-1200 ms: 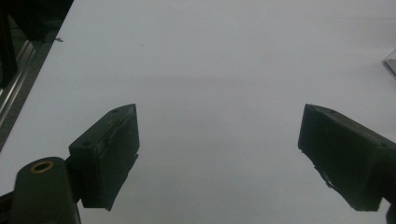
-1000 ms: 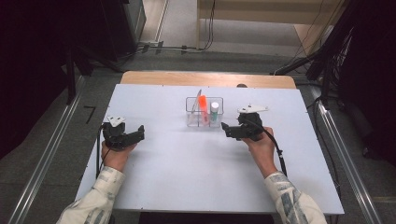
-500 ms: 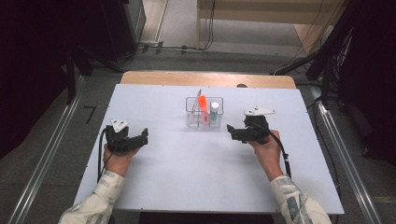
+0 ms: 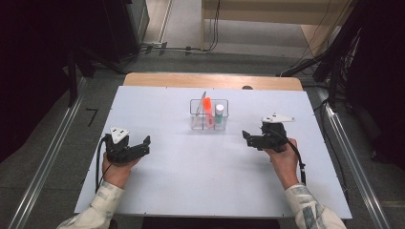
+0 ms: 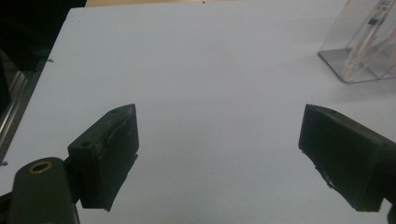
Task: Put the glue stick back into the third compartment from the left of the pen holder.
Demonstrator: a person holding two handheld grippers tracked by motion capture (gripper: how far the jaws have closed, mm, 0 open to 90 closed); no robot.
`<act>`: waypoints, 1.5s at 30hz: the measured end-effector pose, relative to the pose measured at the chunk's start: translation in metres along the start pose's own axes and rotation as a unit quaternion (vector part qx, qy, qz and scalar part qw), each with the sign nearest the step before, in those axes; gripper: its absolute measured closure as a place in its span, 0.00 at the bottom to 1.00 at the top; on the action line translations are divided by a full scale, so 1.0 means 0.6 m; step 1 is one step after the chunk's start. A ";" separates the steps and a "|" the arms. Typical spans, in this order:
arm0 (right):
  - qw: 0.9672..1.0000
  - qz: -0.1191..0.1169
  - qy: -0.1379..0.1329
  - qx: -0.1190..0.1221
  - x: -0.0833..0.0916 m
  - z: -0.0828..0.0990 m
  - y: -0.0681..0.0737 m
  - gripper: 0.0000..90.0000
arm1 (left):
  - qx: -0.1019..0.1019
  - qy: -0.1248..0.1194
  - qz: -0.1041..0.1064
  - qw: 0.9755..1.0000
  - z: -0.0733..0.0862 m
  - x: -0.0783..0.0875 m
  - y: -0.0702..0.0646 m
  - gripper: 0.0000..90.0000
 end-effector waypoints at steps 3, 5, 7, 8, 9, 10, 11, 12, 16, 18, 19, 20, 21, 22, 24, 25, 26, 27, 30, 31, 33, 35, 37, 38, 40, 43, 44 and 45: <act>1.000 0.001 -0.002 -0.007 0.009 0.007 -0.003 0.12 | 0.000 -0.003 0.002 1.000 0.003 0.006 0.001 0.14; 1.000 0.003 -0.003 -0.007 0.016 0.011 -0.003 0.12 | -0.003 -0.005 0.002 1.000 0.004 0.010 0.002 0.14; 1.000 0.005 -0.006 -0.010 0.025 0.017 -0.003 0.12 | -0.007 -0.006 0.000 1.000 0.007 0.014 0.003 0.14; 1.000 0.006 -0.007 -0.008 0.030 0.020 -0.003 0.12 | -0.008 -0.007 0.000 1.000 0.008 0.015 0.003 0.14; 1.000 0.009 -0.009 -0.007 0.036 0.024 -0.004 0.12 | -0.012 -0.007 -0.001 1.000 0.010 0.017 0.003 0.14; 1.000 0.011 -0.010 -0.009 0.041 0.028 -0.005 0.12 | -0.013 -0.008 -0.002 1.000 0.011 0.018 0.004 0.14; 1.000 0.013 -0.010 -0.010 0.047 0.032 -0.007 0.12 | -0.015 -0.008 -0.001 1.000 0.012 0.018 0.004 0.14; 1.000 0.017 -0.010 -0.013 0.053 0.037 -0.009 0.11 | -0.017 -0.005 -0.002 1.000 0.014 0.017 0.005 0.14; 0.999 0.025 -0.010 -0.025 0.074 0.057 -0.018 0.11 | -0.019 0.000 -0.009 1.000 0.016 0.011 0.010 0.14; 0.999 0.028 -0.010 -0.027 0.084 0.064 -0.020 0.11 | -0.017 0.002 -0.010 1.000 0.017 0.010 0.011 0.14; 0.999 0.035 -0.010 -0.025 0.089 0.067 -0.021 0.11 | -0.018 0.002 -0.011 1.000 0.017 0.009 0.011 0.14; 0.999 0.040 -0.012 -0.024 0.095 0.071 -0.022 0.11 | -0.017 0.002 -0.011 1.000 0.017 0.009 0.010 0.14; 0.999 0.043 -0.014 -0.025 0.101 0.074 -0.024 0.11 | -0.019 0.003 -0.010 1.000 0.017 0.010 0.010 0.14; 0.999 0.047 -0.013 -0.025 0.106 0.078 -0.026 0.11 | -0.019 0.002 -0.009 1.000 0.017 0.010 0.008 0.14; 0.998 0.054 -0.014 -0.033 0.117 0.086 -0.033 0.11 | -0.020 0.001 -0.009 1.000 0.017 0.013 0.006 0.14; 0.998 0.056 -0.013 -0.037 0.121 0.089 -0.037 0.11 | -0.021 0.001 -0.008 1.000 0.017 0.014 0.005 0.14; 0.997 0.060 -0.013 -0.038 0.126 0.093 -0.041 0.11 | -0.020 0.000 -0.006 1.000 0.017 0.016 0.003 0.14; 0.997 0.063 -0.014 -0.041 0.130 0.097 -0.045 0.11 | -0.020 -0.002 -0.006 1.000 0.018 0.017 0.002 0.14; 0.996 0.072 -0.015 -0.048 0.142 0.106 -0.055 0.11 | -0.031 -0.007 -0.010 0.999 0.020 0.025 0.001 0.14; 0.996 0.074 -0.014 -0.049 0.146 0.108 -0.058 0.11 | -0.034 -0.010 -0.012 0.999 0.021 0.027 0.001 0.14; 0.995 0.079 -0.013 -0.054 0.151 0.115 -0.062 0.11 | -0.037 -0.011 -0.013 0.999 0.024 0.030 0.003 0.14; 0.995 0.081 -0.012 -0.057 0.157 0.120 -0.065 0.11 | -0.038 -0.010 -0.011 0.999 0.027 0.033 0.004 0.14; 0.994 0.086 -0.012 -0.059 0.163 0.125 -0.069 0.11 | -0.040 -0.012 -0.013 0.999 0.029 0.037 0.007 0.13; 0.994 0.087 -0.014 -0.063 0.166 0.127 -0.071 0.11 | -0.040 -0.013 -0.015 0.999 0.030 0.039 0.009 0.13; 0.993 0.092 -0.016 -0.068 0.173 0.131 -0.075 0.11 | -0.038 -0.014 -0.017 0.999 0.031 0.042 0.014 0.13; 0.992 0.098 -0.018 -0.071 0.181 0.136 -0.079 0.11 | -0.034 -0.012 -0.020 0.999 0.037 0.045 0.021 0.13; 0.992 0.099 -0.018 -0.073 0.183 0.137 -0.080 0.11 | -0.034 -0.011 -0.020 0.999 0.038 0.046 0.023 0.13; 0.992 0.100 -0.019 -0.073 0.184 0.139 -0.081 0.11 | -0.034 -0.010 -0.020 0.999 0.040 0.048 0.026 0.13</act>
Point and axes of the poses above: each handheld gripper's, and its own axes: x roughly backward along the jaws, z roughly out of its underside, y roughly to its left, the point moved 2 cm from there along -x, roughly forward along the jaws, and after that the axes turned 10 degrees about -z, right-handed, at the moved point
